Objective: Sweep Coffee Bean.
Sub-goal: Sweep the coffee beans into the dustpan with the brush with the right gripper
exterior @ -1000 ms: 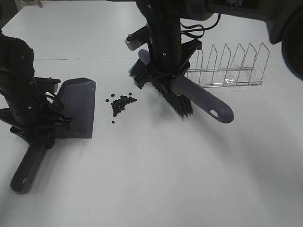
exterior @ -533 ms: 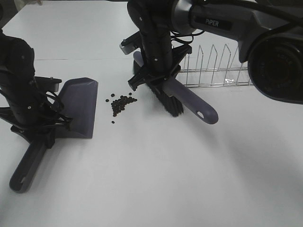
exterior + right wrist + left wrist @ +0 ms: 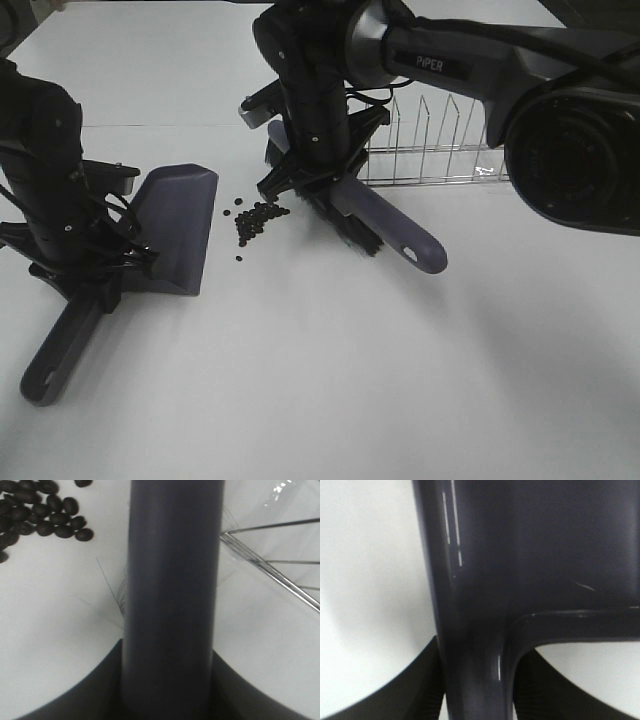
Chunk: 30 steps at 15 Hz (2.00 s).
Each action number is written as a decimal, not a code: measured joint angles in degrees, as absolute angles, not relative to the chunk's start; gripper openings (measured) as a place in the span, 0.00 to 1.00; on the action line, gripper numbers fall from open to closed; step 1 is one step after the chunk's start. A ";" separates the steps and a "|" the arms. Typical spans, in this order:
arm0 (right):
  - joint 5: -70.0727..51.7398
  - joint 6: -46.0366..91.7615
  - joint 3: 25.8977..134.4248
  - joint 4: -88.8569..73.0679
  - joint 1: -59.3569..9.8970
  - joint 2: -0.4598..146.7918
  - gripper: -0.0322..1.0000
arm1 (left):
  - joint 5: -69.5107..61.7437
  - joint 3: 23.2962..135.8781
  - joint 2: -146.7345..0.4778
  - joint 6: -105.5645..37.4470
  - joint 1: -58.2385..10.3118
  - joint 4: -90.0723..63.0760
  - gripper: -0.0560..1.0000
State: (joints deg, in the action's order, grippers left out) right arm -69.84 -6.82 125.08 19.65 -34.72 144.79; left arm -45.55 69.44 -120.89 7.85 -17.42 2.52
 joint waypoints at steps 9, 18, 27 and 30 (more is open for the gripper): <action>-69.67 -6.99 125.31 17.59 -35.75 146.56 0.35 | -46.93 70.47 -122.04 7.16 -17.42 2.46 0.37; -70.02 -7.51 125.31 2.29 -38.27 148.80 0.35 | -46.81 70.47 -122.04 6.19 -17.42 2.46 0.37; -62.40 -8.31 127.77 -18.62 -39.08 149.20 0.35 | -46.81 70.47 -122.04 5.96 -17.42 2.46 0.37; -65.26 -8.31 131.78 -18.56 -39.08 149.20 0.35 | -46.81 70.47 -122.15 5.79 -17.42 2.46 0.37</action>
State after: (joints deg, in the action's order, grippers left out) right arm -65.26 -8.31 131.78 -18.56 -39.08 149.20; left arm -46.81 70.47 -122.15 5.79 -17.42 2.46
